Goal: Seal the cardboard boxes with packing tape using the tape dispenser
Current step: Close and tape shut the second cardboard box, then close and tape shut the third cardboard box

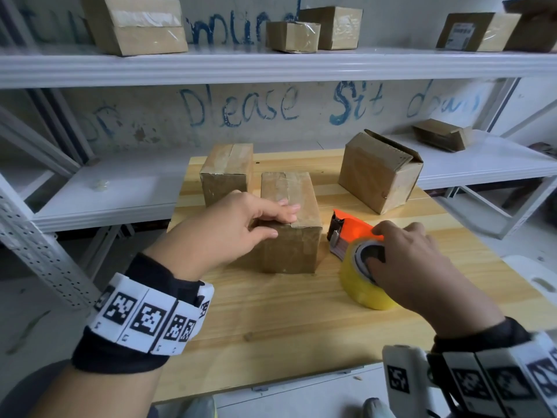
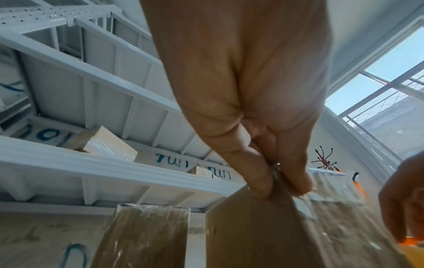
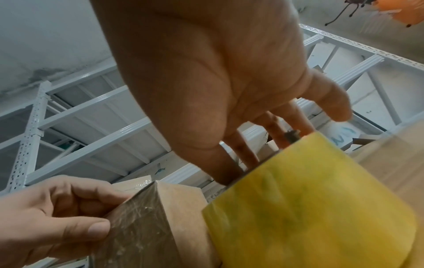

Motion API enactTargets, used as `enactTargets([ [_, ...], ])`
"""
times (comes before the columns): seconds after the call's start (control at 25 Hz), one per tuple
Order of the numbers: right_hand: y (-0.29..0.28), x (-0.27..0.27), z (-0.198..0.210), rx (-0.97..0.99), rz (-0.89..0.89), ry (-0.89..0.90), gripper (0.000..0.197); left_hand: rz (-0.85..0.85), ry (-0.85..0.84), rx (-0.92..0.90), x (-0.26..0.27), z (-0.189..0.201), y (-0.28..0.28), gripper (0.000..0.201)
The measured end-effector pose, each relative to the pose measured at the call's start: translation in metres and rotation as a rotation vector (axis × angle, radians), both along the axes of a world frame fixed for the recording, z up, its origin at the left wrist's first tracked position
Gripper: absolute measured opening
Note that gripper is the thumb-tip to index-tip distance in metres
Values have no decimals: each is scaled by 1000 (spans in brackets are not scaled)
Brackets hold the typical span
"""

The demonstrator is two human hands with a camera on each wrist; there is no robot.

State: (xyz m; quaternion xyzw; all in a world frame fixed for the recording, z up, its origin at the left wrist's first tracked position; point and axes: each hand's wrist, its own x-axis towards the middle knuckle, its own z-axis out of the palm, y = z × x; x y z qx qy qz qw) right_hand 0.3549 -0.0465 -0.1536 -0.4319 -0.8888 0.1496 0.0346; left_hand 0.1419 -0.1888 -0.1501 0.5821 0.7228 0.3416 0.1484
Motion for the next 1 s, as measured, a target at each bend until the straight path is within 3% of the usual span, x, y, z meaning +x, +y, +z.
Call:
enactTargets([
  [0.12, -1, 2, -1, -73, -37, -9, 40, 72, 81, 22, 3, -5, 5, 48],
  [0.24, -4, 4, 0, -1, -18, 8, 42, 86, 270, -78, 7, -5, 11, 64],
  [0.4, -18, -5, 11, 103, 279, 217, 49, 109, 321, -85, 6, 4, 21, 62],
  [0.48, -21, -17, 16, 83, 440, 212, 60, 132, 332, -129, 6, 10, 18, 64],
  [0.6, -17, -42, 24, 101, 534, 166, 74, 195, 283, -178, -13, 22, 1, 80],
  [0.76, -12, -75, 35, 82, 540, 53, 69, 387, 312, -149, -50, 28, -20, 62],
  [1.0, -4, -133, 39, 50, 499, -29, 73, 306, 252, -255, -74, 13, -17, 47],
])
